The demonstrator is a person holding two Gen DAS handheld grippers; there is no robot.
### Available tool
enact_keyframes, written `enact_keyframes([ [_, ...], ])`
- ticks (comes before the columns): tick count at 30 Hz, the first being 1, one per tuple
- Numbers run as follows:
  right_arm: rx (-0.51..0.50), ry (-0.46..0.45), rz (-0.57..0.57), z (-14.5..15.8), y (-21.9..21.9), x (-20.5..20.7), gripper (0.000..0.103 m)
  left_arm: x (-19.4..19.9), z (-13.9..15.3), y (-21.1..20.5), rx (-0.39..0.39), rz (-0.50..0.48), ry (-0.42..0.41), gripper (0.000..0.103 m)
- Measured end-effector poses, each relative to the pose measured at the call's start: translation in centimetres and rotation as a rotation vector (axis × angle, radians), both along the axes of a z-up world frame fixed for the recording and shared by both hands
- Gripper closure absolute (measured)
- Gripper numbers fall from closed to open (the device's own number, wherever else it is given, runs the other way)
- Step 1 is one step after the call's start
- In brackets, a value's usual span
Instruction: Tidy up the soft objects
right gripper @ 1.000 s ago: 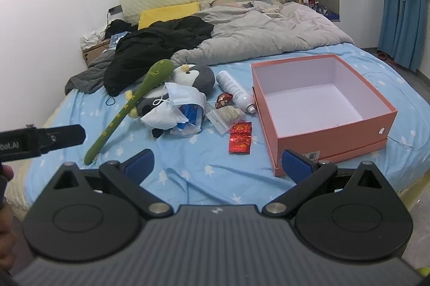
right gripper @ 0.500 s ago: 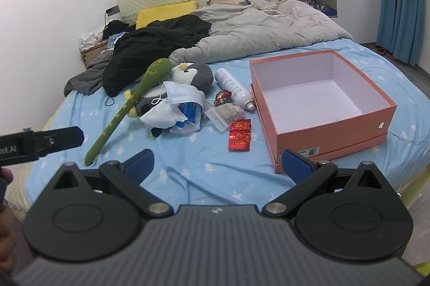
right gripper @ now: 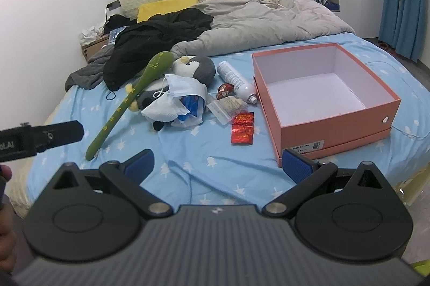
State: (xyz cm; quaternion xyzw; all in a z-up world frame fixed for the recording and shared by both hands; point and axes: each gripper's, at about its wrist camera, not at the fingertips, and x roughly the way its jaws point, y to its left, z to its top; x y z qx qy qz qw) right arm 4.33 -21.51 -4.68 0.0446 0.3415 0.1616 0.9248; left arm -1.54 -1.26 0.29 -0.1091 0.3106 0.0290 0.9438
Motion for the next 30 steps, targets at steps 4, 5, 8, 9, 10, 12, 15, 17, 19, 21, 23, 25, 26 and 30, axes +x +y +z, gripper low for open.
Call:
enact_keyframes([
  [4,0.001,0.001,-0.001,0.0,0.0,0.0,0.000,0.2,-0.2,0.1,-0.003,0.001,0.005,0.000],
  [5,0.001,0.002,-0.001,0.0,0.0,0.0,0.000,0.2,-0.3,0.1,-0.002,0.000,0.006,0.000],
  [8,0.008,0.018,-0.006,-0.4,0.0,0.2,0.000,0.5,-0.5,0.2,0.005,-0.002,0.012,0.000],
  [9,0.010,0.022,-0.009,-0.6,-0.1,0.4,0.000,0.7,-0.5,0.1,0.008,-0.005,0.013,0.000],
  [10,0.010,0.026,-0.012,-0.8,-0.2,0.6,0.000,0.9,-0.6,0.2,0.008,-0.009,0.014,0.000],
  [12,0.004,0.031,-0.015,-1.2,-0.1,1.1,0.000,1.4,-0.9,0.3,0.001,-0.013,0.023,0.000],
  [15,0.014,0.035,-0.035,-1.4,-0.4,1.7,0.000,2.0,-1.4,0.4,-0.001,-0.014,0.032,0.000],
  [17,0.011,0.035,-0.038,-1.5,-0.5,2.0,0.000,2.5,-1.7,0.6,-0.007,-0.012,0.039,0.000],
  [19,-0.001,0.040,-0.036,-1.8,-0.4,2.2,0.000,3.1,-2.0,0.7,-0.016,-0.015,0.048,0.000],
  [21,-0.001,0.047,-0.039,-2.1,-0.4,2.4,0.000,3.6,-2.3,0.8,-0.017,-0.019,0.054,0.000],
  [23,0.002,0.057,-0.047,-2.2,-0.5,2.7,0.000,3.9,-2.4,1.0,-0.017,-0.021,0.057,0.000],
  [25,0.006,0.059,-0.046,-2.1,-0.3,3.1,0.000,4.3,-2.6,1.2,-0.018,-0.021,0.058,0.000],
  [26,0.005,0.055,-0.041,-2.0,-0.1,3.2,0.000,4.5,-2.8,1.3,-0.015,-0.018,0.058,0.000],
  [30,0.007,0.081,-0.040,-2.5,0.3,3.9,0.000,5.0,-3.5,2.1,-0.022,0.002,0.066,0.000],
])
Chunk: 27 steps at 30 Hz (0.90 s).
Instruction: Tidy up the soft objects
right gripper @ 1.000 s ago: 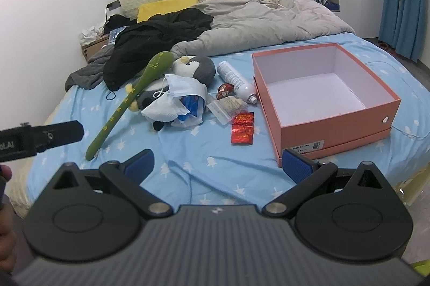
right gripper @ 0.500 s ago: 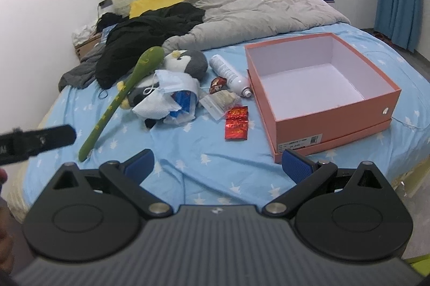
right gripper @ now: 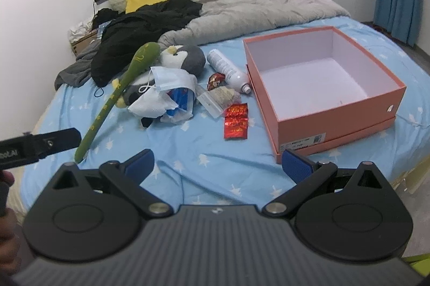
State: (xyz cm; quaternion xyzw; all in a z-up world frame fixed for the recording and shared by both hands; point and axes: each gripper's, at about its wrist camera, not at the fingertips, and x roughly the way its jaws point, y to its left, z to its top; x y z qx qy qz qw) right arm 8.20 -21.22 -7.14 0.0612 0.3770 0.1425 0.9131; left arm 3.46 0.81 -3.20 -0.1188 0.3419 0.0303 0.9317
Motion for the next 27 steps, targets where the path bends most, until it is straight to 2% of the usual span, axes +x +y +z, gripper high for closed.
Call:
enact_keyframes([
  [10,0.013,0.051,-0.024,-3.0,1.3,3.3,0.000,3.8,-3.9,2.4,0.082,0.004,0.042,0.000],
  [14,0.003,0.058,-0.025,-3.9,2.4,4.6,0.000,6.1,-5.5,3.4,0.103,-0.049,0.058,0.000],
  [16,0.015,0.056,-0.006,-4.2,3.1,5.3,0.002,7.1,-6.3,3.5,0.142,-0.058,0.057,0.000],
  [20,0.020,0.034,0.049,-4.8,4.5,6.5,0.002,9.8,-8.4,3.2,0.309,-0.089,0.071,0.000],
  [23,0.040,0.038,0.068,-5.7,5.2,7.9,0.010,11.4,-9.6,3.5,0.355,-0.112,0.070,0.000],
  [25,0.007,0.048,0.052,-6.5,5.8,8.9,0.019,12.9,-10.7,3.8,0.392,-0.129,0.072,0.001],
  [27,-0.022,0.048,0.049,-7.4,6.4,9.8,0.022,14.5,-12.0,4.0,0.452,-0.140,0.082,0.002],
])
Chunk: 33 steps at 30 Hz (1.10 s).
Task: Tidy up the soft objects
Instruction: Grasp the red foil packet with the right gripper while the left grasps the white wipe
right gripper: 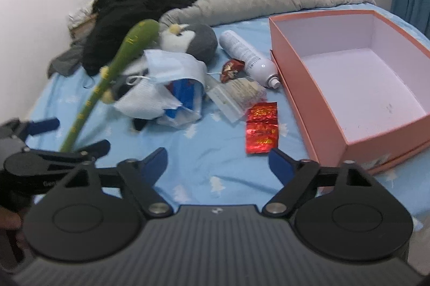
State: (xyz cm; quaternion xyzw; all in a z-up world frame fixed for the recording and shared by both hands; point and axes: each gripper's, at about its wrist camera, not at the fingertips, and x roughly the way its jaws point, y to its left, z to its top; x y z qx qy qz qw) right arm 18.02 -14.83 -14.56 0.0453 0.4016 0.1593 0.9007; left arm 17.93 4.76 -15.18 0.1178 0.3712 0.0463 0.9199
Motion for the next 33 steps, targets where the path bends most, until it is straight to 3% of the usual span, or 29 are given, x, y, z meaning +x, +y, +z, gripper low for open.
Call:
enact_keyframes([
  [8,-0.024,0.025,-0.016,-3.9,1.4,4.6,0.022,5.6,-3.8,0.8,0.134,-0.069,0.023,0.008],
  [13,-0.031,0.049,-0.005,-6.2,2.4,7.4,0.022,8.0,-5.8,0.9,0.173,-0.105,0.043,0.009],
  [20,-0.140,0.022,-0.037,-8.5,3.3,10.0,0.022,10.3,-8.8,1.3,0.242,-0.132,0.076,0.012],
  [27,-0.247,0.020,-0.083,-10.6,4.2,11.7,0.023,11.5,-9.9,1.5,0.375,-0.202,0.048,0.022],
  [33,-0.276,0.032,-0.115,-12.1,3.9,13.1,0.031,12.2,-10.0,1.5,0.390,-0.263,0.037,0.033],
])
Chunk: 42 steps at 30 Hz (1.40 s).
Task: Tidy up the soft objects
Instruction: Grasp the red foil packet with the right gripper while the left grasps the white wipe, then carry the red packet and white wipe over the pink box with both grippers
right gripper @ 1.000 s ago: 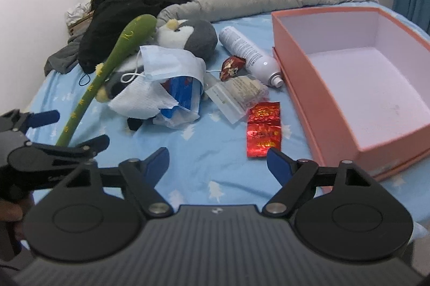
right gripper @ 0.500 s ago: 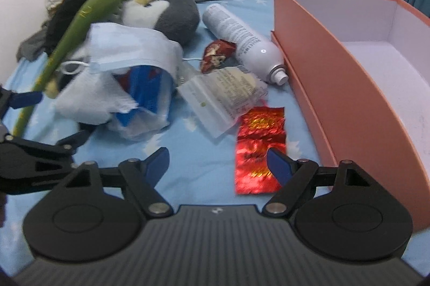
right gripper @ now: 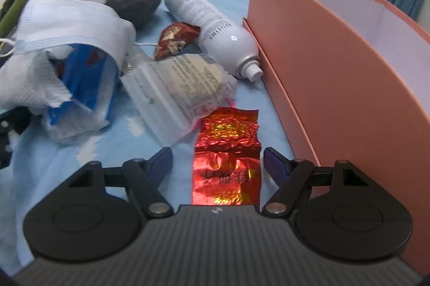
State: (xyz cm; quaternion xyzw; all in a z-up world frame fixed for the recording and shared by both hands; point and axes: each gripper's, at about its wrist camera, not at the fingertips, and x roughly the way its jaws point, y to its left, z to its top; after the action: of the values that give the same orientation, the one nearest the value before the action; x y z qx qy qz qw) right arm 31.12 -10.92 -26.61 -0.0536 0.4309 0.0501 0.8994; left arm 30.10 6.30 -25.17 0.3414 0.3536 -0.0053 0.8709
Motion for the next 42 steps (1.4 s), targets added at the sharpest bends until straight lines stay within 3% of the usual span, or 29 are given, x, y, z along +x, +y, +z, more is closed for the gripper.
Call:
enact_keyframes([
  [2,0.002,-0.001,0.004,-0.2,0.0,0.3,0.031,-0.1,0.1,0.2,-0.017,0.005,0.000,0.040],
  [4,0.000,-0.007,0.013,-0.3,0.2,0.6,0.034,-0.3,0.3,0.4,-0.034,0.006,0.019,0.056],
  [6,0.010,0.002,0.015,-0.2,0.2,0.9,0.046,-0.6,0.4,0.6,-0.056,0.010,0.033,0.064],
  [11,0.036,0.024,0.023,0.5,-0.3,1.0,0.047,-1.4,1.5,1.0,-0.147,0.031,0.051,0.087],
  [19,0.085,0.068,0.045,1.7,-0.5,-1.3,0.047,-4.4,3.8,0.8,-0.296,0.114,0.039,0.089],
  [33,0.170,0.157,0.064,3.5,-0.8,-6.7,0.047,-12.6,5.7,1.1,-0.620,0.375,0.057,0.089],
  [37,0.178,0.155,0.073,4.2,-1.0,-8.3,0.047,-14.7,5.7,0.9,-0.679,0.416,0.069,0.089],
  [42,0.170,0.130,0.113,5.6,-1.0,-10.6,0.047,-16.7,5.3,-0.4,-0.673,0.435,0.077,0.089],
])
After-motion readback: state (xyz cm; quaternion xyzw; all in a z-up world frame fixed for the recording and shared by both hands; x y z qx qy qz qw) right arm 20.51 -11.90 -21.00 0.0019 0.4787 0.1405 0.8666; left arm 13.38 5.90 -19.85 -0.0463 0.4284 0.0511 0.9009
